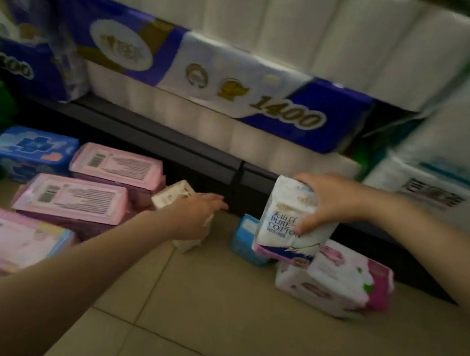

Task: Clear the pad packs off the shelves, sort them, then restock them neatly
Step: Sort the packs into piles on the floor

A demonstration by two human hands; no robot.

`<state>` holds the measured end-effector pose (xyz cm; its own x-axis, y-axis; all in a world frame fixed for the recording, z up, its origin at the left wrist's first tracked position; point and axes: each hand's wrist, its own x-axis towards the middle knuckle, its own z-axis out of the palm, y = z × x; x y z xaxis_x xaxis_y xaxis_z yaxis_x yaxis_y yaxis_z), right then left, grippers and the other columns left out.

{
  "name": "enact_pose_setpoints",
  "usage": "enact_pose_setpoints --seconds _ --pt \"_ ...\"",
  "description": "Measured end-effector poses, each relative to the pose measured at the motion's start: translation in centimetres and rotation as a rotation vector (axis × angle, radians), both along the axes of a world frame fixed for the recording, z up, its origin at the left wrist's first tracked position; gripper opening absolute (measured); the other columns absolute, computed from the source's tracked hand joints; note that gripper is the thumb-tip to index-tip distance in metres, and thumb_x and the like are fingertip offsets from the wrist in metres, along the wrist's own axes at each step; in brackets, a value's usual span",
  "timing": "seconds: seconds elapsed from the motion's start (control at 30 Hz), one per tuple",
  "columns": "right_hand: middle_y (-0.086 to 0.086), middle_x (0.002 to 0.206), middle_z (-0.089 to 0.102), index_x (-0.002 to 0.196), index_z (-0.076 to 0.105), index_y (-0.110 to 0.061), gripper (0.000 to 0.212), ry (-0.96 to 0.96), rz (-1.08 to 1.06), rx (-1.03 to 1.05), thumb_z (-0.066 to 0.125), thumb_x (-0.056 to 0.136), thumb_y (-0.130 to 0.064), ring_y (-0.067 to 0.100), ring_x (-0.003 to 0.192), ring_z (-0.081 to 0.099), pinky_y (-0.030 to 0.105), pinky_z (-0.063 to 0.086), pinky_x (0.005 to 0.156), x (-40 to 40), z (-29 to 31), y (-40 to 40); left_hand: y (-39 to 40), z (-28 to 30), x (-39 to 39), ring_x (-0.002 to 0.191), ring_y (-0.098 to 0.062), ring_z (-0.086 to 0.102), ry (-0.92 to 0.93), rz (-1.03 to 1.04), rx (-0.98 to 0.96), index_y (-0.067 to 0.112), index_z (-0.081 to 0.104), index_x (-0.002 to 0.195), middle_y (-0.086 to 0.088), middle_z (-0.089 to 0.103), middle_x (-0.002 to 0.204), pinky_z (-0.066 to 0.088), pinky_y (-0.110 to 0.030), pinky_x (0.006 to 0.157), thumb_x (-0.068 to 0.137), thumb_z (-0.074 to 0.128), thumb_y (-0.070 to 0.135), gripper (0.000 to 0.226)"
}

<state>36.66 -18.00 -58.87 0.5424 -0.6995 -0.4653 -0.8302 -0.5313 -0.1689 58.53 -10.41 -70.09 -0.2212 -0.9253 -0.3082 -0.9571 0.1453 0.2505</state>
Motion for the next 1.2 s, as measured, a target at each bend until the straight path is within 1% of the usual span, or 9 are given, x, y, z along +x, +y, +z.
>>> enact_pose_setpoints --seconds 0.07,0.27,0.33,0.47,0.63,0.83,0.97,1.1,1.2 --pt "-0.006 0.112 0.055 0.120 0.046 -0.023 0.069 0.015 -0.046 -0.043 0.082 0.065 -0.042 0.013 0.097 0.052 0.027 0.043 0.081 -3.5 0.6 -0.3 -1.0 0.1 -3.0 0.139 -0.022 0.026 0.114 0.026 -0.003 0.024 0.025 0.146 0.001 0.021 0.154 0.027 -0.038 0.112 0.087 0.060 0.020 0.069" --pt "0.000 0.124 0.054 0.126 0.043 -0.022 0.079 0.119 -0.117 -0.118 0.084 0.061 -0.041 0.019 0.107 0.051 0.033 0.043 0.092 -12.7 1.3 -1.2 -3.9 1.5 -13.1 0.136 -0.024 0.029 0.063 -0.240 -0.010 0.025 0.021 0.147 0.001 0.022 0.153 0.031 -0.045 0.108 0.085 0.064 0.031 0.075" --pt "0.001 0.131 0.051 0.132 0.039 -0.022 0.084 0.241 -0.148 -0.119 0.084 0.063 -0.038 0.020 0.114 0.049 0.034 0.043 0.095 -15.7 1.2 -1.0 -4.3 1.6 -16.1 0.137 -0.023 0.027 0.006 -0.339 -0.024 0.024 0.019 0.147 0.001 0.020 0.153 0.029 -0.042 0.109 0.084 0.064 0.035 0.078" --pt "-0.002 0.118 0.056 0.124 0.042 -0.025 0.072 0.442 -0.206 -0.011 0.083 0.065 -0.035 0.016 0.099 0.052 0.032 0.047 0.086 -22.0 -0.7 -0.2 -4.1 0.5 -21.2 0.142 -0.022 0.014 -0.196 -0.451 -0.016 0.023 0.006 0.150 -0.001 0.010 0.157 0.016 -0.043 0.114 0.082 0.063 0.050 0.092" --pt "-0.001 0.126 0.051 0.133 0.034 -0.025 0.078 0.164 -0.273 -0.030 0.078 0.071 -0.036 0.019 0.112 0.049 0.033 0.043 0.091 -26.4 -7.2 0.8 -5.1 -1.4 -23.8 0.137 -0.026 0.024 -0.413 -0.406 -0.058 0.020 0.003 0.149 -0.008 0.021 0.151 0.014 -0.046 0.114 0.077 0.063 0.060 0.102" --pt "0.005 0.143 0.031 0.148 0.017 -0.019 0.071 0.233 -0.127 -0.237 0.058 0.090 -0.026 0.024 0.127 0.036 0.034 0.035 0.101 -26.7 -13.2 1.7 -4.8 -1.8 -23.9 0.136 -0.026 0.025 -0.480 -0.369 -0.117 0.023 0.006 0.149 -0.006 0.022 0.149 0.015 -0.045 0.114 0.077 0.063 0.060 0.099" --pt "0.006 0.142 0.030 0.144 0.028 -0.021 0.060 0.171 -0.200 -0.266 0.057 0.091 -0.023 0.025 0.127 0.036 0.037 0.039 0.098 -26.6 -11.9 1.3 -5.0 -0.9 -24.3 0.133 -0.027 0.027 -0.512 -0.410 -0.078 0.022 0.006 0.149 -0.009 0.023 0.147 0.019 -0.044 0.113 0.078 0.060 0.062 0.097" --pt "0.001 0.133 0.038 0.137 0.042 -0.018 0.044 -0.118 -0.206 -0.395 0.052 0.094 -0.018 0.018 0.119 0.043 0.033 0.046 0.090 -26.5 -7.6 1.2 -5.9 2.4 -24.1 0.129 -0.026 0.031 -0.407 -0.456 -0.009 0.021 0.015 0.148 -0.007 0.025 0.145 0.034 -0.038 0.104 0.086 0.059 0.047 0.081" --pt "0.009 0.121 0.049 0.121 0.056 -0.008 0.035 -0.363 -0.155 -0.755 0.057 0.085 -0.005 0.024 0.103 0.054 0.036 0.053 0.074 -26.2 -2.3 0.9 -7.1 7.8 -23.9 0.122 -0.025 0.044 -0.277 -0.530 -0.291 0.015 0.033 0.141 -0.009 0.038 0.139 0.044 -0.037 0.099 0.091 0.053 0.027 0.055"
